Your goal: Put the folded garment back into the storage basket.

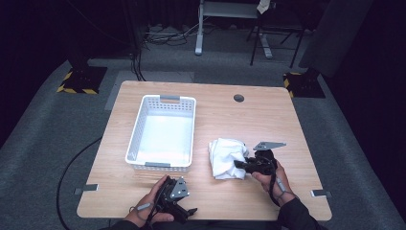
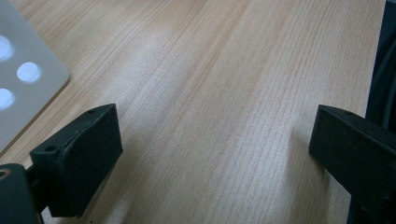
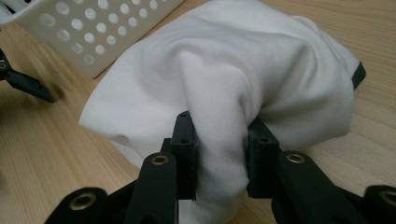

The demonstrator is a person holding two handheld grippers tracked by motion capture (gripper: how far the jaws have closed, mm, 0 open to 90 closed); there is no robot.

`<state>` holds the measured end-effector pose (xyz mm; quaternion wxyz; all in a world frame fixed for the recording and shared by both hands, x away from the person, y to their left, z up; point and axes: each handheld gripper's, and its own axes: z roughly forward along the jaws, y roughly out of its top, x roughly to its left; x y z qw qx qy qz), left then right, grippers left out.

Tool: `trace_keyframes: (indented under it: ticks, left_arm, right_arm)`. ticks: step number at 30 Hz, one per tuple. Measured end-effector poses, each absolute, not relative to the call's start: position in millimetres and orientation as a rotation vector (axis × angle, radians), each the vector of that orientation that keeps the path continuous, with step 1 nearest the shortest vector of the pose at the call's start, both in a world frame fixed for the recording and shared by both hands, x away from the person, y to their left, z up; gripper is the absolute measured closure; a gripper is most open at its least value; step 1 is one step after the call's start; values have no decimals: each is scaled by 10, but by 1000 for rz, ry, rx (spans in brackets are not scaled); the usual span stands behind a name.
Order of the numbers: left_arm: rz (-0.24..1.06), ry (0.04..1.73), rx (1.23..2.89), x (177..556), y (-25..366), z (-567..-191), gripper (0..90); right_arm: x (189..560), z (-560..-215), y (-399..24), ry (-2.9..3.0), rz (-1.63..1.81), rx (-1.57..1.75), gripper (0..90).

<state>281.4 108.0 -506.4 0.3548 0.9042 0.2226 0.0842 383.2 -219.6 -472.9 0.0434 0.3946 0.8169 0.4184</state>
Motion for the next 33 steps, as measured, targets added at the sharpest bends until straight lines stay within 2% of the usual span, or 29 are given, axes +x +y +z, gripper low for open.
trace_keyframes:
  ticks: [33]
  left_arm:
    - [218,576,2336,2813,1080,-5064,23]
  right_arm:
    - [3863,-4504,-2246,2431,1367,1207,710]
